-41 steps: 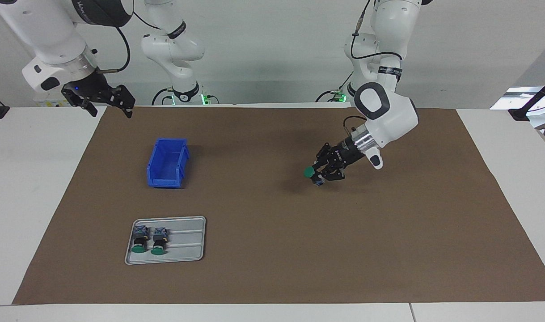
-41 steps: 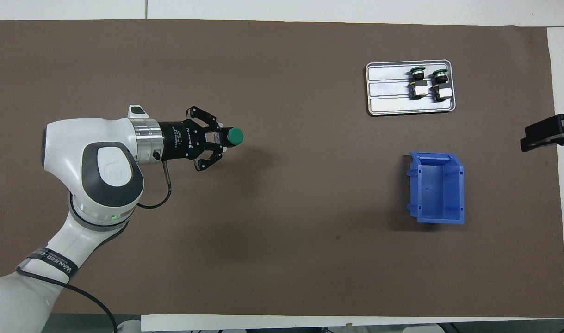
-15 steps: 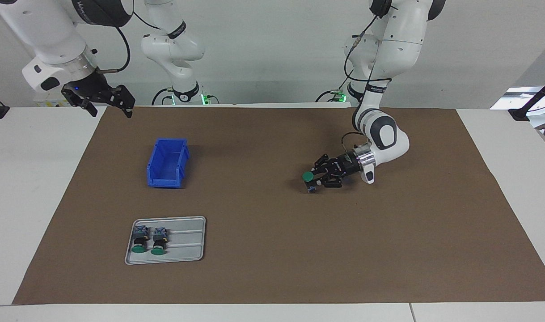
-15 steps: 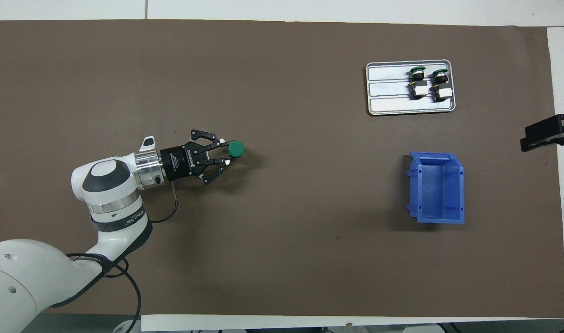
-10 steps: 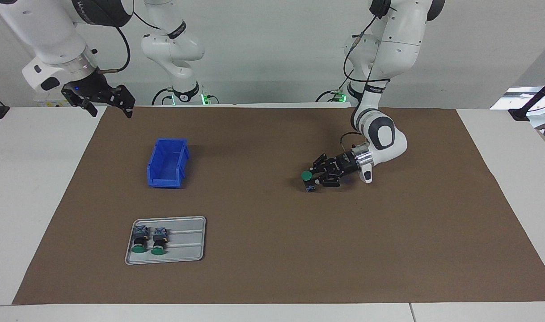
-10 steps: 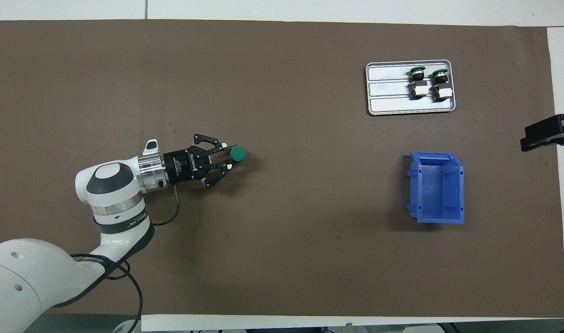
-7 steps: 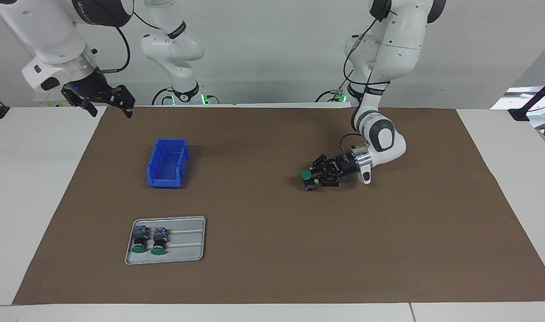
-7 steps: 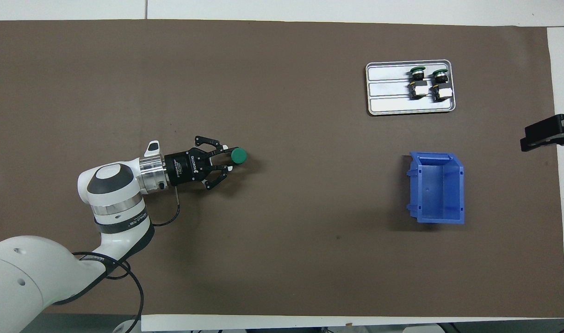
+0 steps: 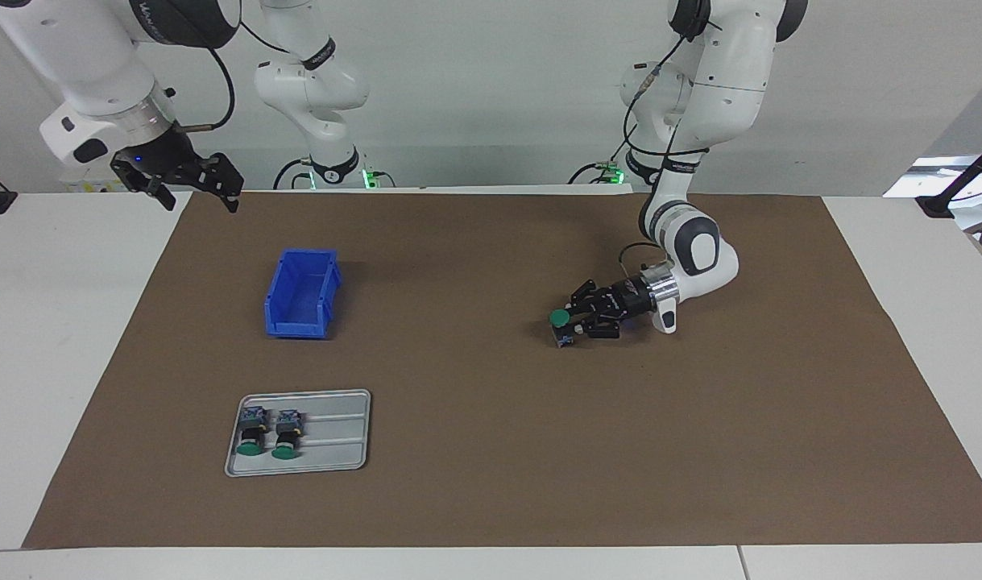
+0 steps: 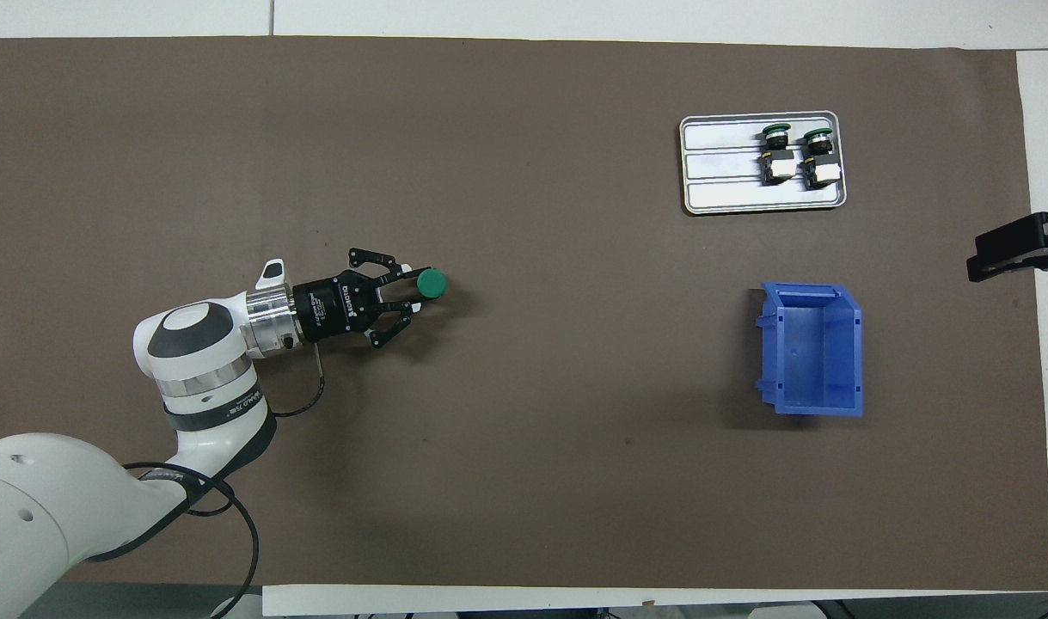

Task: Place and press button with both arms

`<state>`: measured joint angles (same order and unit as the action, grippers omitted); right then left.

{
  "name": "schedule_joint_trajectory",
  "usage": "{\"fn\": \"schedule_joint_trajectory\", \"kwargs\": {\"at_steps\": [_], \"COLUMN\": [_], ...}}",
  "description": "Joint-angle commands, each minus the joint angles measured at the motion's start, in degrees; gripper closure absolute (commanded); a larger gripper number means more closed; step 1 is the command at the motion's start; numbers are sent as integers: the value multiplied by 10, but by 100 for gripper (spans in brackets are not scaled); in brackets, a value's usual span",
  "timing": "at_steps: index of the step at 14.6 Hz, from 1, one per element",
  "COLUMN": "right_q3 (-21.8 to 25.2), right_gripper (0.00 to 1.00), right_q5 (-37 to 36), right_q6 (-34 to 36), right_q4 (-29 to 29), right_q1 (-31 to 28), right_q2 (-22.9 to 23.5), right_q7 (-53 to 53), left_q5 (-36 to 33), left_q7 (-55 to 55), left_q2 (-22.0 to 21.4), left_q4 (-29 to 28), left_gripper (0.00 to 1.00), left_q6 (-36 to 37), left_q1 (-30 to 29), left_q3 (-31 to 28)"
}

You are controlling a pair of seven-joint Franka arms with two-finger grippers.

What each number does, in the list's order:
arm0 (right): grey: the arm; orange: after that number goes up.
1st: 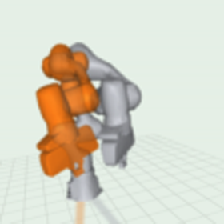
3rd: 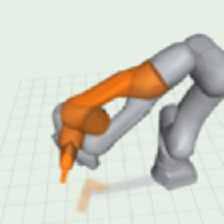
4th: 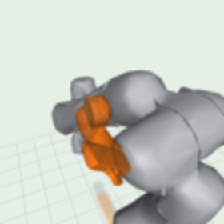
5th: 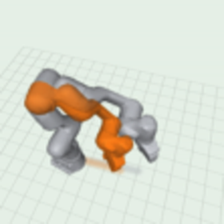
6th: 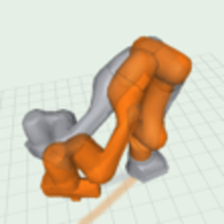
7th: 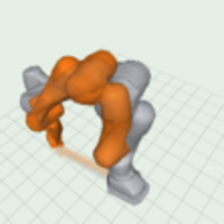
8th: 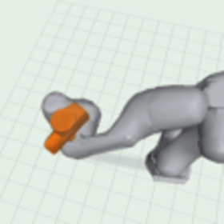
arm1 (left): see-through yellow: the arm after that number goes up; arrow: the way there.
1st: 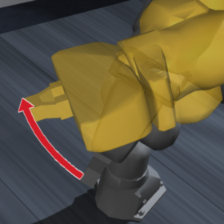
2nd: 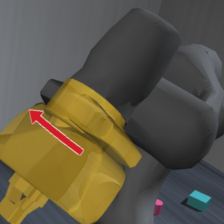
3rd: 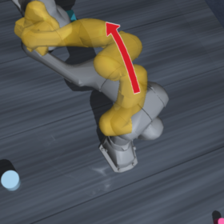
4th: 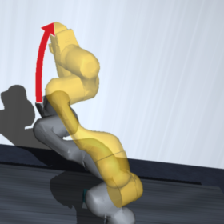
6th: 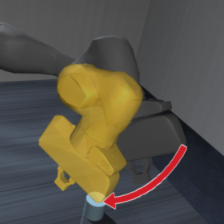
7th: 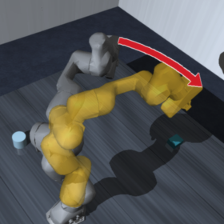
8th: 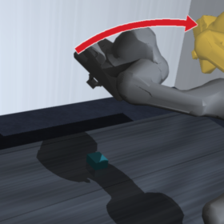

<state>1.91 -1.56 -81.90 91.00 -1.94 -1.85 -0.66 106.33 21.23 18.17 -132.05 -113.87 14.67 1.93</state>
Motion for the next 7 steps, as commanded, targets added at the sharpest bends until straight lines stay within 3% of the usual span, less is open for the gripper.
{"fn": "schedule_joint_trajectory", "kwargs": {"at_steps": [1,7], "right_q3": [-5,-5], "right_gripper": [1,1], "right_q5": [-1,-1], "right_q6": [3,3], "right_q4": [9,9], "right_q1": [-7,-7], "right_q2": [-10,-10], "right_q7": [-13,-13], "left_q5": [13,13], "left_q7": [-11,-12], "left_q2": [-1,-1], "left_q4": [-6,-7], "left_gripper": [94,82], "left_q6": [-3,-10], "left_q1": [3,5], "left_q3": [-1,-2]}}
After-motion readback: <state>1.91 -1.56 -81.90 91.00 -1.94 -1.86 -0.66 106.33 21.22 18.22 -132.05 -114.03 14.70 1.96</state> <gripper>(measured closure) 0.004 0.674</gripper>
